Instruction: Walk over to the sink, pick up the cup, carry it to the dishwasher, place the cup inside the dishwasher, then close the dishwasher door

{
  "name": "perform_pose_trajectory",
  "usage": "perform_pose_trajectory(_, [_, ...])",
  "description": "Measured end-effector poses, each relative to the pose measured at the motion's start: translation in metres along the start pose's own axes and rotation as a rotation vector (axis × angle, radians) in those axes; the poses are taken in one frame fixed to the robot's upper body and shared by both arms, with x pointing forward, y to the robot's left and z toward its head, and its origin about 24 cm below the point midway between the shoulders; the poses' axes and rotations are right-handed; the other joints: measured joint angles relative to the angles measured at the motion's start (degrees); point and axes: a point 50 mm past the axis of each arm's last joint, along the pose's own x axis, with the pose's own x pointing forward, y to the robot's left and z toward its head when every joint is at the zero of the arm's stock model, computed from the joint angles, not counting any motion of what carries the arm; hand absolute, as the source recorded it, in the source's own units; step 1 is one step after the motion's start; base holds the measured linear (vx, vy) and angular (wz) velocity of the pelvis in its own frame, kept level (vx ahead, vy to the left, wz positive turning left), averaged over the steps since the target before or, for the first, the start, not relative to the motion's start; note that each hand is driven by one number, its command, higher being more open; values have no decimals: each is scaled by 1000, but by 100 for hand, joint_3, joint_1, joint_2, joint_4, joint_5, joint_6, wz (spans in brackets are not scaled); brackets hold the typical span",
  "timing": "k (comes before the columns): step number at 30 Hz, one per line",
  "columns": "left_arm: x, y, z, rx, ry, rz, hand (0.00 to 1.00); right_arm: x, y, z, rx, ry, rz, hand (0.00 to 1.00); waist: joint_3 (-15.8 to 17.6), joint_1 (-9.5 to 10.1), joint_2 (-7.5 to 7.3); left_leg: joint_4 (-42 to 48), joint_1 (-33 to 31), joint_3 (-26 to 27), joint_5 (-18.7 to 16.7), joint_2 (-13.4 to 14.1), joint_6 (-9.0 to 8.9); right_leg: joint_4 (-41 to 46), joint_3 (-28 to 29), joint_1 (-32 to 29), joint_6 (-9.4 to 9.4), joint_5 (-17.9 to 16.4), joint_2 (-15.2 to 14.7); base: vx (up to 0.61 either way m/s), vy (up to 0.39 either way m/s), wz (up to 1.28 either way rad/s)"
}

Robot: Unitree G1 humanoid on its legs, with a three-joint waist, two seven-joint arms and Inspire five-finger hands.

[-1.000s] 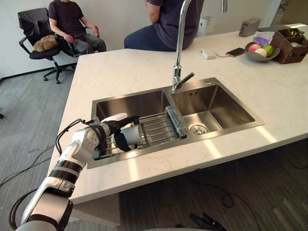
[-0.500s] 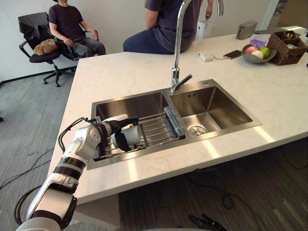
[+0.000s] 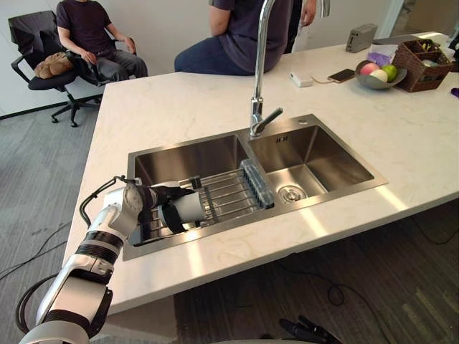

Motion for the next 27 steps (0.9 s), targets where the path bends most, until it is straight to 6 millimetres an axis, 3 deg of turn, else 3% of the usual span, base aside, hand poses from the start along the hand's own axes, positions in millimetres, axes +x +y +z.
perform_pose_trajectory(7, [-3,7,-1,35,18,80,0,2,3,3,-8,7,8,100,8,-84,-1,-5,-4,7,-5,6,-4,0,17,-10,-1,-4,7,0,0,-1])
perform_pose_trajectory(12, [-1,0,-4,30,-18,111,0,2,3,3,-9,12,9,100,12,-54,8,1,0,1,-14,8,-9,1,30,-9,-2,-5,10,0,0,-1])
perform_pose_trajectory(22, [0,-32,-14,-3,-146,364,0,1,3,0,-9,12,0,100,21,110,-5,3,-9,-8,-9,7,-4,4,30,-13,0,-5,8,0,0,0])
perform_pose_trajectory(27, [-12,-30,-10,-158,-293,545,0,0,3,-3,-7,7,-8,100,73,262,-75,10,4,-1,-9,14,-4,28,38,-8,11,-13,13,0,0,0])
